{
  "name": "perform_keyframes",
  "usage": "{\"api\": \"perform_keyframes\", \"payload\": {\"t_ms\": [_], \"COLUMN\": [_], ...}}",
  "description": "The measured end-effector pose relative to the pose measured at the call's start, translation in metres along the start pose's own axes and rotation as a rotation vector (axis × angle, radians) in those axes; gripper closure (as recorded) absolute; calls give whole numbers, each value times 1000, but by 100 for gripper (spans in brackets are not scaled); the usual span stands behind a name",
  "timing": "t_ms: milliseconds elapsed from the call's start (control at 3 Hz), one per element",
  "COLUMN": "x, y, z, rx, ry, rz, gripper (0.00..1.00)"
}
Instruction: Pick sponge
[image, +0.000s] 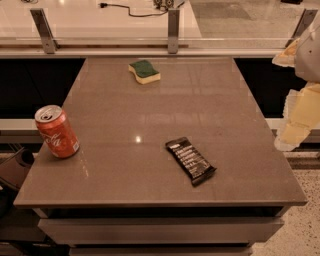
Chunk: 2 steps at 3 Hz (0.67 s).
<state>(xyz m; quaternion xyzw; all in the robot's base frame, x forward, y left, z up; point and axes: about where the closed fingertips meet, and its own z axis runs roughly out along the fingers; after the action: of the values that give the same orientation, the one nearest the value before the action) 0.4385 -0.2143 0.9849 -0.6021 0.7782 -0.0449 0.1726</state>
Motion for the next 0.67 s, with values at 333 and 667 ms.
{"api": "perform_keyframes", "payload": {"t_ms": [333,667], "x": [-1,-11], "y": [-1,-9], "z": [-1,0], "rx": [3,29], "ry": [-3,-85], "rz": [1,73], "gripper": [0,0]}}
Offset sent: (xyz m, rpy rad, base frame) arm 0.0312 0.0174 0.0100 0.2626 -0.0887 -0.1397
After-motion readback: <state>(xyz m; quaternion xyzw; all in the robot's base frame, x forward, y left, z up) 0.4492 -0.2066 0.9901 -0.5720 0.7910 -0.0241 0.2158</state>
